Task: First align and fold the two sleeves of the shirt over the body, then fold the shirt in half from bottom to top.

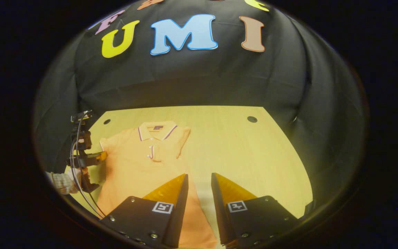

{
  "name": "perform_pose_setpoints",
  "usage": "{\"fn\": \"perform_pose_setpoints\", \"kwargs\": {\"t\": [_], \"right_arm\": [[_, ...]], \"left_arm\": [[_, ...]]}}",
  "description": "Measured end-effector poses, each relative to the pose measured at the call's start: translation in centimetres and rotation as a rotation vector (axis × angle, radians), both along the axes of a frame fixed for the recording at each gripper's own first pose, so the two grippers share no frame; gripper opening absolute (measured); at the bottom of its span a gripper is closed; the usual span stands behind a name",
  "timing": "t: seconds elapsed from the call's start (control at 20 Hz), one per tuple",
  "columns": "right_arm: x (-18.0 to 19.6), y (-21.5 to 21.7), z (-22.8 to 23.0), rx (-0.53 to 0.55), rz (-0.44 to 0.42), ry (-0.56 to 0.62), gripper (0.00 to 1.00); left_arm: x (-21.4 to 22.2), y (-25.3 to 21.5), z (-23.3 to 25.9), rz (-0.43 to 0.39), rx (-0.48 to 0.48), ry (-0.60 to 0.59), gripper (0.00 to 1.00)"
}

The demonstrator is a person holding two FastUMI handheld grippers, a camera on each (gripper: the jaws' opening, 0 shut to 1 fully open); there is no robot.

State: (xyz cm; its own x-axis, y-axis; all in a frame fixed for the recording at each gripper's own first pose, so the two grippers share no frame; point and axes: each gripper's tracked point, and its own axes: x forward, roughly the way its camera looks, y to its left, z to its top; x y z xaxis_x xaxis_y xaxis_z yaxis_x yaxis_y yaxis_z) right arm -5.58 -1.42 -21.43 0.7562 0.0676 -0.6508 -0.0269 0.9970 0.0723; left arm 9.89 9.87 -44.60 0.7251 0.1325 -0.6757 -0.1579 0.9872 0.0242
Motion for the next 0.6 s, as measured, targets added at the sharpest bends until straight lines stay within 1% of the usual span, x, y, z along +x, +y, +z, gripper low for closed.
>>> {"fn": "perform_pose_setpoints", "kwargs": {"t": [0.15,0.25,0.45,0.6], "right_arm": [[-0.5,-1.0,0.0,0.003,-0.017,0.000,0.42],[-0.8,-1.5,-0.1,0.011,-0.027,0.000,0.42],[-1.1,-1.9,-0.2,0.024,-0.043,-0.004,0.42],[-1.7,-2.4,-0.3,0.032,-0.057,-0.008,0.42]], "left_arm": [[1.2,-1.6,2.2,-0.067,0.028,-0.047,0.08],[2.2,-3.7,4.5,-0.137,0.055,-0.097,0.09],[3.3,-9.6,7.8,-0.287,0.075,-0.163,0.09],[3.3,-14.5,9.3,-0.401,0.084,-0.194,0.09]]}}
